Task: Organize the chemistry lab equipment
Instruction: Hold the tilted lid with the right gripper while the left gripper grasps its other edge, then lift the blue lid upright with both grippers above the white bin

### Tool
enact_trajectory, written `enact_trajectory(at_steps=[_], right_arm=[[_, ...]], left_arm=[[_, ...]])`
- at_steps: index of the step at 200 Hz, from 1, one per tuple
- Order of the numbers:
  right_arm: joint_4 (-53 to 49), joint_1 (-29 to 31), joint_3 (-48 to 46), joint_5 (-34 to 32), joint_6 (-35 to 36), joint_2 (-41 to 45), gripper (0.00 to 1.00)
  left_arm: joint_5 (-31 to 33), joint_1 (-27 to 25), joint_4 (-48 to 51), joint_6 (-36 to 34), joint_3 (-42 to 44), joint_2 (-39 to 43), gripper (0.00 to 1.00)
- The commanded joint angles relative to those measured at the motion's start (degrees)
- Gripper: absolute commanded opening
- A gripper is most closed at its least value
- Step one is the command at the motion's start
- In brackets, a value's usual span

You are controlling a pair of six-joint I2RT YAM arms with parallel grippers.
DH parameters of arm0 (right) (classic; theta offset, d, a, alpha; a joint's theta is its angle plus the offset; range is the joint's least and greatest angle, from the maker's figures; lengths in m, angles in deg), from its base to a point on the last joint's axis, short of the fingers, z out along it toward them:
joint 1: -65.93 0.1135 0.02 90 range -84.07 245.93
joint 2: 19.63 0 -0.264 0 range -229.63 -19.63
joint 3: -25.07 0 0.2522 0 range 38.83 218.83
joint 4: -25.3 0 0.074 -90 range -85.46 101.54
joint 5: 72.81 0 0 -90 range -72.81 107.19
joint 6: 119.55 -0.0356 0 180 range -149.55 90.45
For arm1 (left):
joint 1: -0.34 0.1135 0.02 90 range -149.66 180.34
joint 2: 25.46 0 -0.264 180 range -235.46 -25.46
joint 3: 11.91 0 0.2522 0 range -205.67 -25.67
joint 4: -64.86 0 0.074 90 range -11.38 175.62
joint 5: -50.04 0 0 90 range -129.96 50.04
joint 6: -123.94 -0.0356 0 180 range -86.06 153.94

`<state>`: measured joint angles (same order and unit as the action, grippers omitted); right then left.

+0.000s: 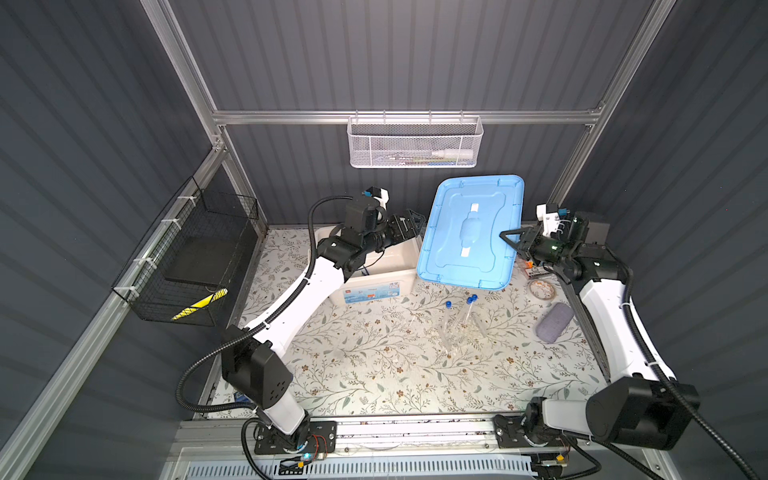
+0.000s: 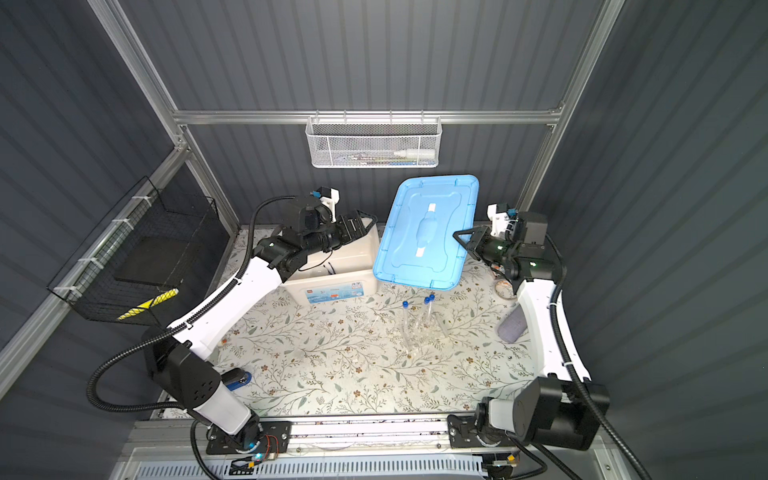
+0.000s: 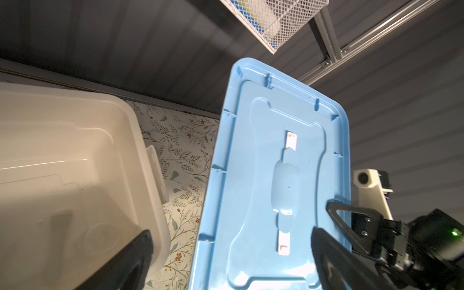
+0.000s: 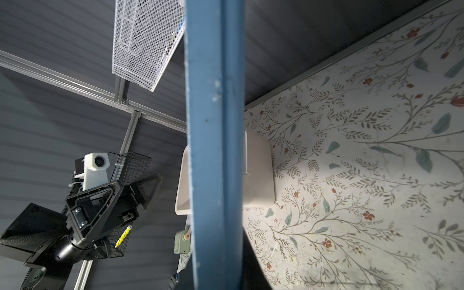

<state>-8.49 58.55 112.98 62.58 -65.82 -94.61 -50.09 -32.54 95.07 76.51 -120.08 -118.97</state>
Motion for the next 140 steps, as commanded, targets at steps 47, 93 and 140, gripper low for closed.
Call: enact_trajectory(at_steps=[47, 93, 140], right_arm=[[-5.1, 11.0, 10.1, -24.3, 17.3, 5.8, 0.06], [-2.6, 23.7, 15.3, -47.8, 34.0, 4.6, 0.02], [5.9, 38.0, 17.2, -67.0, 60.3, -0.9, 0.02]], left_arm=[[1.7, 0.3, 13.1, -4.9, -14.7, -3.2, 1.00], [-3.8, 0.9, 16.7, -3.3, -28.9, -9.0, 1.00], [-9.7, 4.1, 13.8, 3.4, -34.8, -10.7, 1.00]])
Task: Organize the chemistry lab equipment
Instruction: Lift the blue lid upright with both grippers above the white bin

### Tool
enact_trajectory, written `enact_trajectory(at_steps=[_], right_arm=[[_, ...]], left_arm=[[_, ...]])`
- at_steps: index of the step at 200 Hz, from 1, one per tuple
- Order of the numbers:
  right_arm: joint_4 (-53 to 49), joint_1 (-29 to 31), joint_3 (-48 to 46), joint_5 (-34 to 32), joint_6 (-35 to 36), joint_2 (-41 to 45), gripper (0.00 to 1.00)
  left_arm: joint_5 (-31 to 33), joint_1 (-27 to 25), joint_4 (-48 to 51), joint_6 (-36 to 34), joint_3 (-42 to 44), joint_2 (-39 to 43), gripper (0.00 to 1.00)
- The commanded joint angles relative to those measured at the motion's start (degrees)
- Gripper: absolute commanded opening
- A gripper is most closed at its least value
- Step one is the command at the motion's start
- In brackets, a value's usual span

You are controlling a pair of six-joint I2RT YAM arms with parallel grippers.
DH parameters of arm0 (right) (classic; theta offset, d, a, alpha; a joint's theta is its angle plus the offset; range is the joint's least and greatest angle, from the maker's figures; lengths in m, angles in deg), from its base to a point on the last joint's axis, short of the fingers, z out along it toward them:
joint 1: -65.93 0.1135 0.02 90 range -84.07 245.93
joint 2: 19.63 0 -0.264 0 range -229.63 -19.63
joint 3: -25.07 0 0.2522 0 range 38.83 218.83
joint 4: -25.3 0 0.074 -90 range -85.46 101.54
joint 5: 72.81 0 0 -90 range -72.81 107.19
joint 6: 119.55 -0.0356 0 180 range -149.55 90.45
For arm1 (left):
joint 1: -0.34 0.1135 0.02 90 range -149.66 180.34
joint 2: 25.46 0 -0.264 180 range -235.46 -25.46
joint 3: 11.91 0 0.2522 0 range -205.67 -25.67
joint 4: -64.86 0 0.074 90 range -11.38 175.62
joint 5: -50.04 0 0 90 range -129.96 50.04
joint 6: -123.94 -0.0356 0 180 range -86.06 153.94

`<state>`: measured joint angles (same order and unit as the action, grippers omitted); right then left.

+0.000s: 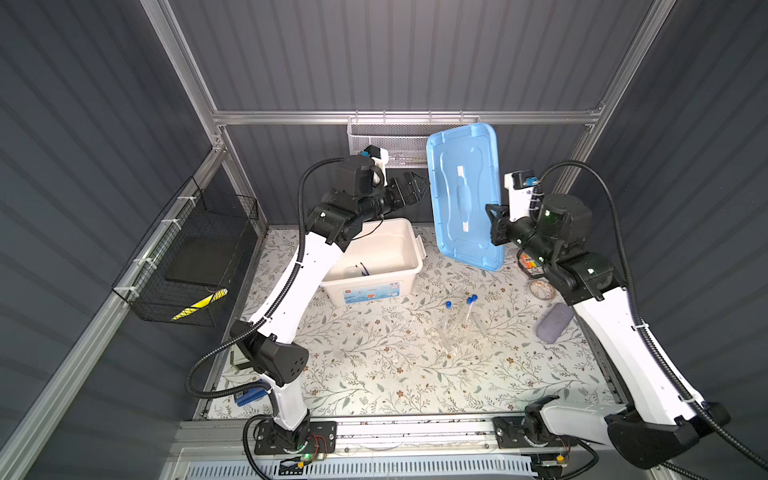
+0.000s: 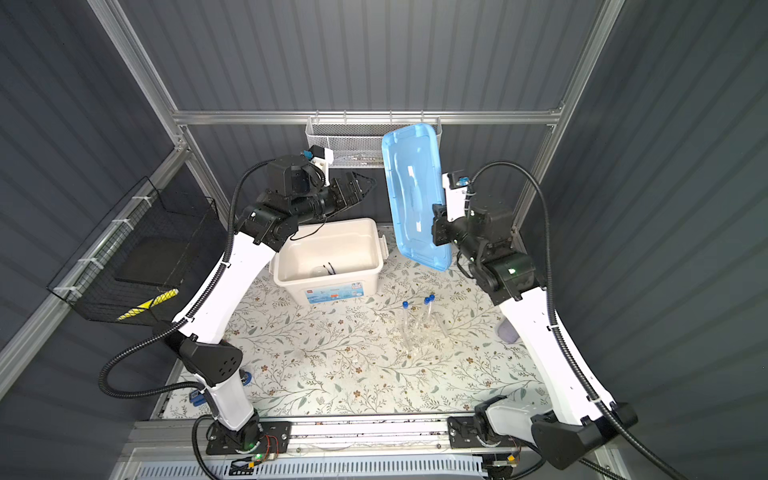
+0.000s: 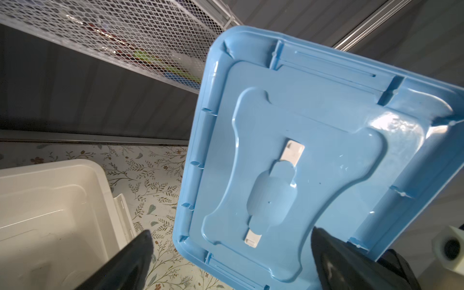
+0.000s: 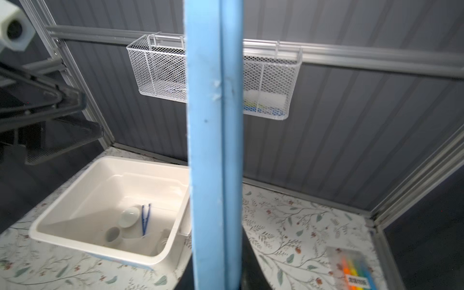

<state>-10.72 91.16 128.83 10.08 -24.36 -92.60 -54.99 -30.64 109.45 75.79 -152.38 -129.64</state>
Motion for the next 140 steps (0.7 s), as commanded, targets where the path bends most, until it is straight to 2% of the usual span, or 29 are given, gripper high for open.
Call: enact_trajectory(at_steps=[1, 36, 69, 140], right_arm=[[8.4, 5.6, 1.1, -14.9, 19.5, -3.0, 0.02], [20.5, 11.7, -3.4, -20.6, 34.3, -5.8, 0.03], [31.3, 16.6, -7.8, -23.5, 48.0, -8.8, 0.02], [37.7, 21.3, -10.0, -21.5, 54.2, -15.0, 0.02]], left_arm=[[-5.1, 2.3, -0.8, 4.3, -2.4, 0.0, 1.00], [-6.0, 7.5, -2.8, 7.7, -0.2, 4.0, 1.00], [-5.9, 12.7, -4.4, 10.3, 7.1, 10.5, 1.00], [-9.5, 14.9, -5.6, 13.0, 19.3, 16.3, 1.00]])
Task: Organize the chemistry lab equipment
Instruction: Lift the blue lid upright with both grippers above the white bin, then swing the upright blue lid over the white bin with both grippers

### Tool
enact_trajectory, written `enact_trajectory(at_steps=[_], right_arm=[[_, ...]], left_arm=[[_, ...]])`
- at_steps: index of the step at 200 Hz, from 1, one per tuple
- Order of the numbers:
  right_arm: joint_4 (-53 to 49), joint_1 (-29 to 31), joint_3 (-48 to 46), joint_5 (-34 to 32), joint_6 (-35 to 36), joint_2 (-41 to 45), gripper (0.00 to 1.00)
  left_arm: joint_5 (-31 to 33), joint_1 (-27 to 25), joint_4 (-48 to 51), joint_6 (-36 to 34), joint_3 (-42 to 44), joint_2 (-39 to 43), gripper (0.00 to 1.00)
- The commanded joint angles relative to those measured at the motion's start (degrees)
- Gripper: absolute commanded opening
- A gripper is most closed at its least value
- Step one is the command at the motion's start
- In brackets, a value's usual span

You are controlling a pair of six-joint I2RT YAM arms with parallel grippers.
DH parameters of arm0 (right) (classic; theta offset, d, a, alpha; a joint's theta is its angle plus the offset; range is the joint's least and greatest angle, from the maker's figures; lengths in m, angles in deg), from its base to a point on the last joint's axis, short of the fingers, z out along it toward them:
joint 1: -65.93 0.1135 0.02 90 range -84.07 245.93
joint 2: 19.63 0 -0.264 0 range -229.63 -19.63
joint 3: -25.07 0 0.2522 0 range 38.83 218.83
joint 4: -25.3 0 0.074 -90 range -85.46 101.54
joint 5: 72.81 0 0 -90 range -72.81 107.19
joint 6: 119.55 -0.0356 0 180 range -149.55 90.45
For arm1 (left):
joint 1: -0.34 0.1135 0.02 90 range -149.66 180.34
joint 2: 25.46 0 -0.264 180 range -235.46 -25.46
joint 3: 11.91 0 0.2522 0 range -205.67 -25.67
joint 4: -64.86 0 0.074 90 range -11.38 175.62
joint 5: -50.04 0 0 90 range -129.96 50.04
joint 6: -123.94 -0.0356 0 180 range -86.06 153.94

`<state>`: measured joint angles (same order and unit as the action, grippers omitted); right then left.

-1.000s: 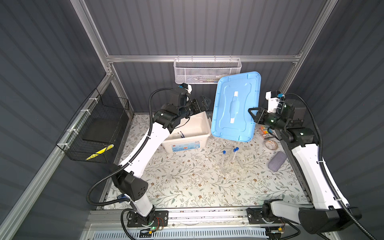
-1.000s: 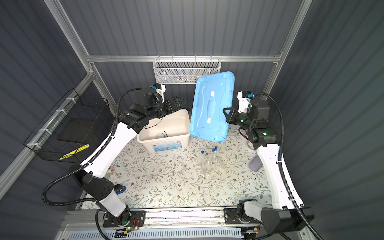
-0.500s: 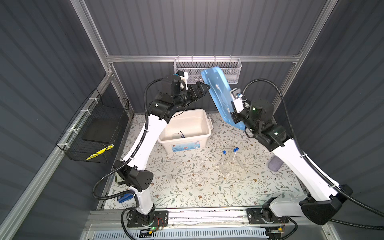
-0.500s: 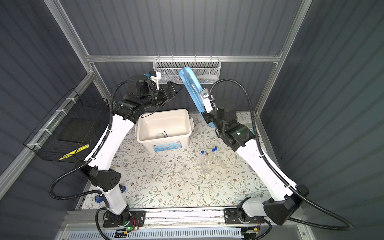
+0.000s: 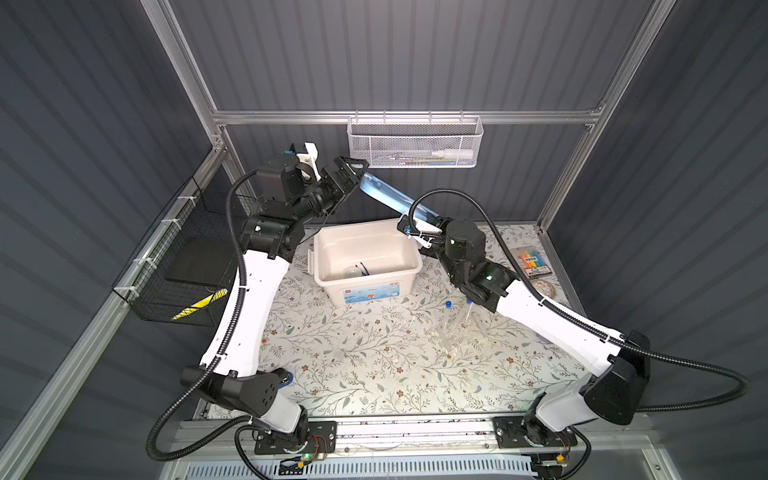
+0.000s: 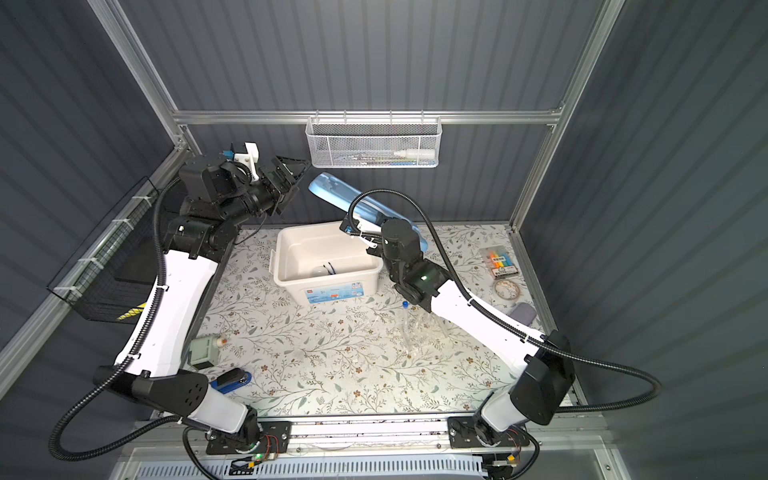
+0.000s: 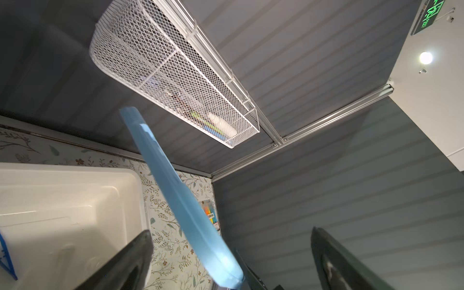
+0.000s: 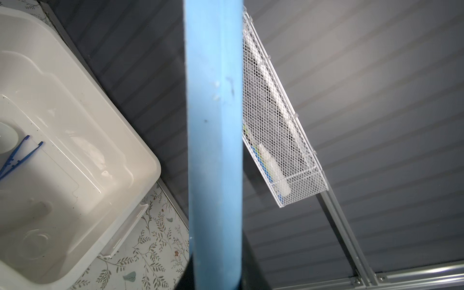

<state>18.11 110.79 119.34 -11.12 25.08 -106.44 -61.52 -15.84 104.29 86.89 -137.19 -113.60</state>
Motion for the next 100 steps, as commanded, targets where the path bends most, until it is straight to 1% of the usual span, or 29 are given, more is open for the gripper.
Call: enact_trajectory(at_steps=[1, 41, 65, 100], right_arm=[[9.2, 1.7, -0.5, -0.3, 4.8, -1.2, 0.02], [17.9, 4.1, -2.4, -2.9, 8.7, -5.0, 0.00], [21.1, 5.1, -3.8, -2.2, 10.7, -6.5, 0.00], [24.1, 6.7, -6.9, 0.8, 11.8, -7.5, 0.01]], left_arm=[[-3.0, 0.1, -0.5, 2.0, 4.4, 0.3, 1.00], [-1.4, 1.3, -1.6, 2.8, 14.9, 5.3, 1.00], [-1.2, 2.6, -2.6, 3.0, 19.1, 7.6, 1.00], [-0.5, 5.3, 0.9, 0.9, 23.0, 10.5, 1.00]])
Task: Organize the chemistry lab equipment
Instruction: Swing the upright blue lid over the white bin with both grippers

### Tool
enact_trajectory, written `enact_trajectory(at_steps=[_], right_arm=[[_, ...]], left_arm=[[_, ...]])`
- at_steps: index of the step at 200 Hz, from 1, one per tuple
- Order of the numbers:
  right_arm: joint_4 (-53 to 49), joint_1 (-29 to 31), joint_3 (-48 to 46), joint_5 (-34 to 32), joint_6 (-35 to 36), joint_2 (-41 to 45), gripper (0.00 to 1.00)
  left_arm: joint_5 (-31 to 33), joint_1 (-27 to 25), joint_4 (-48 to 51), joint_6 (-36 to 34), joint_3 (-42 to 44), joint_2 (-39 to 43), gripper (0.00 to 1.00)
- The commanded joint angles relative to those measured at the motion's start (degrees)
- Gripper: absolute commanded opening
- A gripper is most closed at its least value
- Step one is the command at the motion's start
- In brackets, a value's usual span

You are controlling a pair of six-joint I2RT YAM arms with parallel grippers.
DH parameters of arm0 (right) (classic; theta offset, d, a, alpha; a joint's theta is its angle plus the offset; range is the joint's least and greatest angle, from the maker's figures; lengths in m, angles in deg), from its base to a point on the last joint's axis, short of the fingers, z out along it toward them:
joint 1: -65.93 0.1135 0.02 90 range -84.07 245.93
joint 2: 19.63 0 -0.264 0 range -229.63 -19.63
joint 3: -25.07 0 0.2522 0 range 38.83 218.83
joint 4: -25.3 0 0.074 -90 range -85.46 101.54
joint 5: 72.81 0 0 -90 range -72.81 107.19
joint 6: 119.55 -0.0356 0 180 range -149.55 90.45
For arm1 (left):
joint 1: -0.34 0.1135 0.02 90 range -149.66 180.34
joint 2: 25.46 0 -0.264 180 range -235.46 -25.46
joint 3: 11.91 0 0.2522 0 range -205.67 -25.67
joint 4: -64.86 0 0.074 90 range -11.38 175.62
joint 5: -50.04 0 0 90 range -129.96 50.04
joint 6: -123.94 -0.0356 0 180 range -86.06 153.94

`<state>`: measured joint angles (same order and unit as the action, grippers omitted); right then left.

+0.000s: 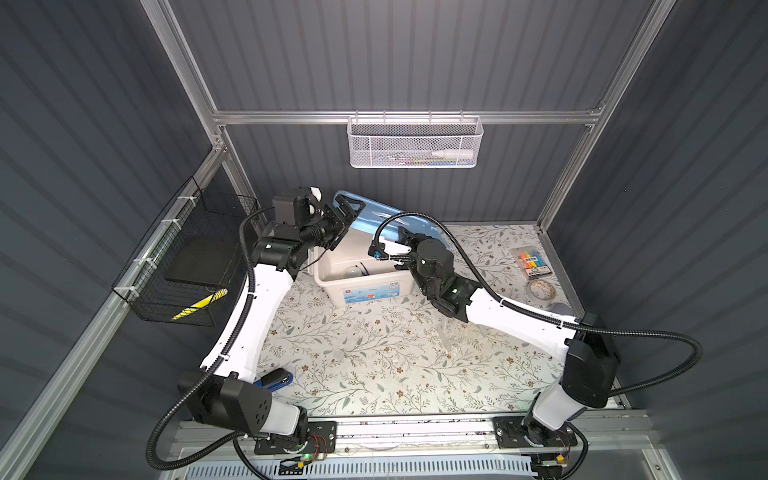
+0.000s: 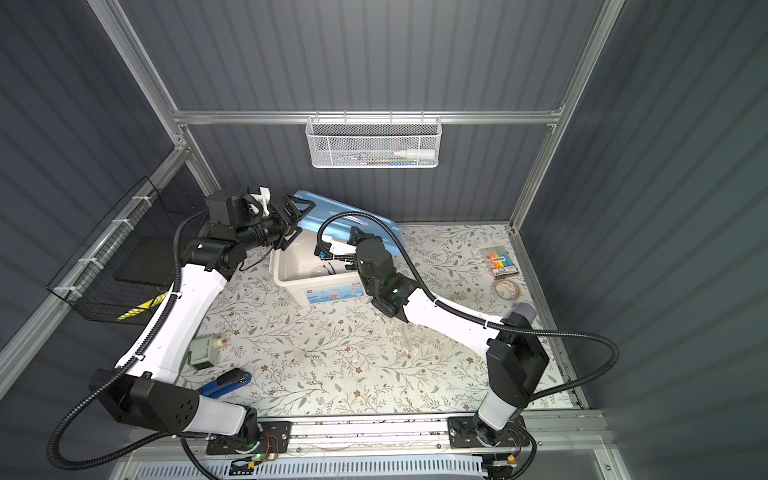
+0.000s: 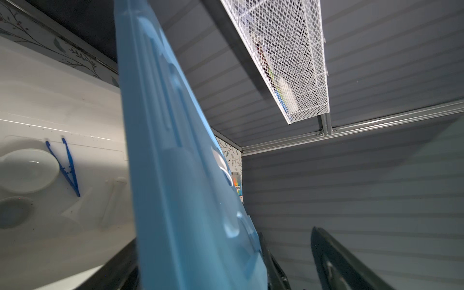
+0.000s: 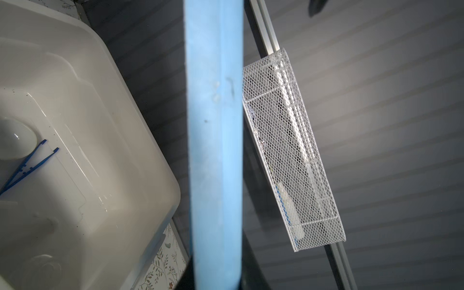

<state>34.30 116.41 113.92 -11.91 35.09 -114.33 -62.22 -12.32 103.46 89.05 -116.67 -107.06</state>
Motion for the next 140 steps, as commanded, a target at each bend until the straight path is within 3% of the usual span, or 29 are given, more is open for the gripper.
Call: enact_trajectory(at_steps=[1, 48, 99, 120, 140], right_arm=[[7.9, 1.1, -1.6, 1.7, 1.8, 0.4, 0.01], [9.9, 3.2, -2.5, 2.3, 2.0, -2.8, 0.02], [14.1, 5.0, -1.4, 1.0, 4.1, -7.6, 0.04], [15.4, 5.3, -1.8, 1.0, 4.7, -8.7, 0.07], [16.0, 5.7, -1.9, 0.9, 4.4, -10.0, 0.08]], left_arm=[[0.3, 1.9, 1.7, -1.2, 2.6, 4.1, 1.00], [0.4, 4.8, 2.7, -1.9, 13.0, 9.4, 0.97], [-1.0, 7.8, 3.3, -2.9, 18.0, 11.1, 0.90], [-2.6, 9.2, 1.5, -2.7, 19.7, 11.3, 0.83], [-4.5, 10.6, -1.3, -1.6, 21.8, 11.4, 0.70]])
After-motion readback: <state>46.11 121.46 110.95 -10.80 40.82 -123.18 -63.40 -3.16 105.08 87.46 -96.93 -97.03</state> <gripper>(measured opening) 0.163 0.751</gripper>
